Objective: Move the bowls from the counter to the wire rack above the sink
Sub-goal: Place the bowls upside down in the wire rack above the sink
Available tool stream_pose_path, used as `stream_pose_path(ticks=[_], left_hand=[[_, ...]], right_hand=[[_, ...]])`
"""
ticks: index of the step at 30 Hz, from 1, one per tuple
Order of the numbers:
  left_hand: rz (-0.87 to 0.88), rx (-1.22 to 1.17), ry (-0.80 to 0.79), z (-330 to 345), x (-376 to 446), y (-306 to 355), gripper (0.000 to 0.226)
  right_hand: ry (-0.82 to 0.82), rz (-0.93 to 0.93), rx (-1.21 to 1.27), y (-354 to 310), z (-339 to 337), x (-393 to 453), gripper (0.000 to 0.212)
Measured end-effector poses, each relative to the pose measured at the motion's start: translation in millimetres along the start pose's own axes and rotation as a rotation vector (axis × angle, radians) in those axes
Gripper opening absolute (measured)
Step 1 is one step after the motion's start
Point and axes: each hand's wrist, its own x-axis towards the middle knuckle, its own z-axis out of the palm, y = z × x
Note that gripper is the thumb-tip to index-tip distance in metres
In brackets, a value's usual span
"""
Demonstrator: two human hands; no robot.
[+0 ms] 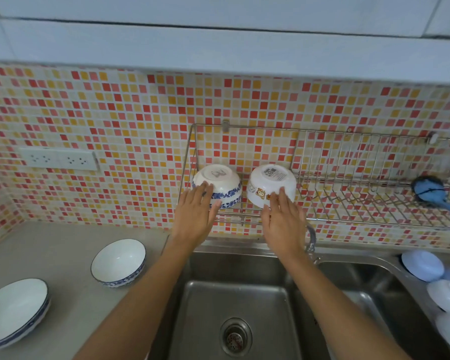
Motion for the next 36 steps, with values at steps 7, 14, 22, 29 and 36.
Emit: stream_pose_path(ticks=[7,14,22,29,36], left_hand=[[0.068,0.0,0.009,16,-59,-22,0.053],[-0.172,-0.079,-0.079,1,-131,-91,0.067],[-0.666,-0.064,-0.106,-40,-245,-277,0.063],[-0.946,-0.24,-0.098,-48,-303,-381,0.063],[-1.08,-0.396,-0.225,-33,-315,-428,0.058]], right_hand=[[0.035,-0.022,0.198,-38,31,-57,0.069],[-0.256,-0.279,0.329,-136,76,-107,0.063],[-0.66,-0.245,0.516,-305,113,-147,0.069],[-0.875,-0.092,0.63,-422,146,-169,0.072],[-0.939,0.132,0.643,-481,181,-180,0.069]])
